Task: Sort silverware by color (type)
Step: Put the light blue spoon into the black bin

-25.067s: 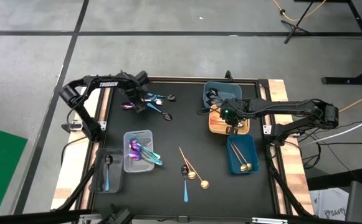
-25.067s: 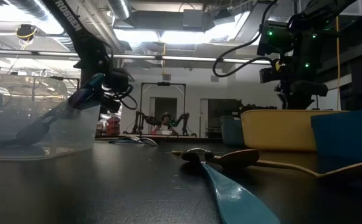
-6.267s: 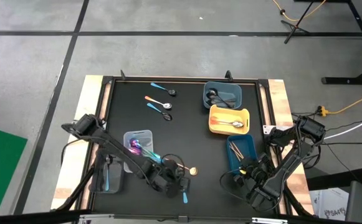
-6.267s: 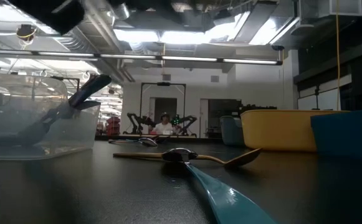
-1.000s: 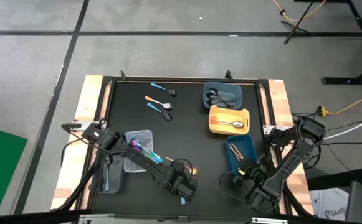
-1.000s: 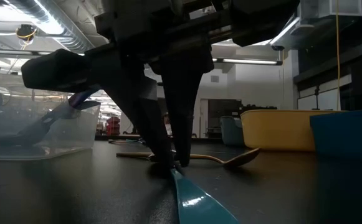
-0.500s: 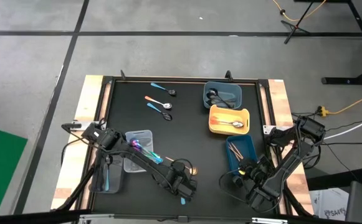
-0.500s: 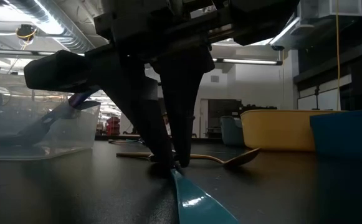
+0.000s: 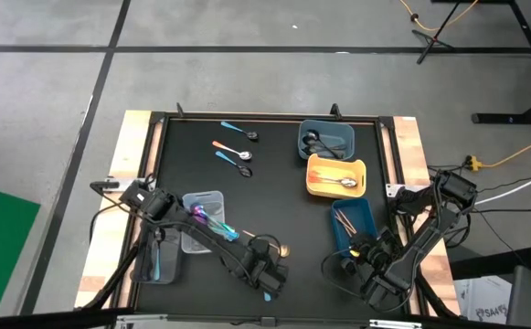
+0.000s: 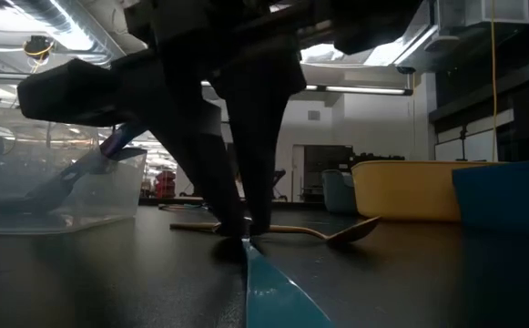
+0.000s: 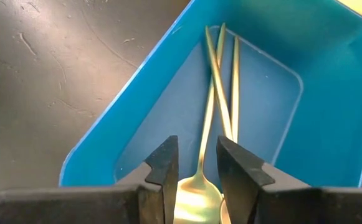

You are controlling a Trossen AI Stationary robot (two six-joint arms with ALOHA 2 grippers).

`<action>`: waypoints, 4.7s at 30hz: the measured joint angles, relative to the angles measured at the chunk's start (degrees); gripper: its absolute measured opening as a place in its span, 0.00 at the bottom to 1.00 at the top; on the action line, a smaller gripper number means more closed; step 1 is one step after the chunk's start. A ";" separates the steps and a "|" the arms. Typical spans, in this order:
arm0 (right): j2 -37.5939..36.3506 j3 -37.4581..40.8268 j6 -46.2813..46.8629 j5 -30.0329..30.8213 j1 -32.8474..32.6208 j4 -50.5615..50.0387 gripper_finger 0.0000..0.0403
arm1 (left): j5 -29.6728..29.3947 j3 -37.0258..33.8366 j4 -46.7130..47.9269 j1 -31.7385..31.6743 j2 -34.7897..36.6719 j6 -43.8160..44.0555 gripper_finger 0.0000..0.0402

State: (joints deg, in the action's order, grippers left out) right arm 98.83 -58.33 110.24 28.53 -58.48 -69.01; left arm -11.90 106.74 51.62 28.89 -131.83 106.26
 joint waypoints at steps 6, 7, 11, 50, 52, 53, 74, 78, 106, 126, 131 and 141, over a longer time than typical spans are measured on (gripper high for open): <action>0.00 0.00 0.00 -0.01 0.00 0.04 0.25 | 0.63 0.00 0.22 0.10 0.15 1.23 0.10; 0.00 0.00 0.00 -0.01 0.00 0.06 0.25 | 0.63 0.01 0.24 0.10 0.15 1.22 0.10; 0.00 0.00 0.00 -0.01 0.00 0.07 0.25 | 0.59 0.02 0.24 0.10 0.22 1.33 0.10; -0.04 0.00 -0.02 0.40 0.00 0.20 0.25 | -0.96 -0.15 -0.11 -0.41 -0.76 2.78 0.10; -0.04 0.00 -0.01 0.40 0.00 0.22 0.25 | -0.59 -0.15 0.01 -0.52 -0.76 2.83 0.10; -0.04 0.00 -0.02 0.40 0.00 0.24 0.25 | -0.59 -0.15 0.02 -0.53 -0.76 2.84 0.10; -0.04 0.00 -0.02 0.39 0.00 0.23 0.25 | 2.57 0.15 -0.20 -0.51 -0.75 0.94 0.10; -0.04 0.00 0.00 0.40 0.00 0.24 0.25 | 2.89 0.15 -0.22 -0.72 -0.86 0.14 0.10; -0.04 0.00 -0.02 0.40 0.00 0.34 0.25 | 2.64 -3.16 -2.02 -1.01 -0.59 0.00 0.10; -0.04 0.00 0.00 -1.67 0.00 -0.29 0.25 | -2.68 2.65 -0.38 -0.62 -1.22 -6.16 0.01; -0.04 0.00 0.01 -4.28 0.00 -1.72 0.25 | -5.55 7.60 4.37 -0.62 -1.22 -9.61 0.00; -0.07 -2.58 0.00 -5.68 0.00 -7.04 0.25 | -9.05 25.22 23.15 -0.62 -1.12 -17.28 0.00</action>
State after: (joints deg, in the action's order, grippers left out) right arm 98.76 -60.91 110.24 22.84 -58.48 -76.05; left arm -20.95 131.96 74.77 28.27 -132.95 88.97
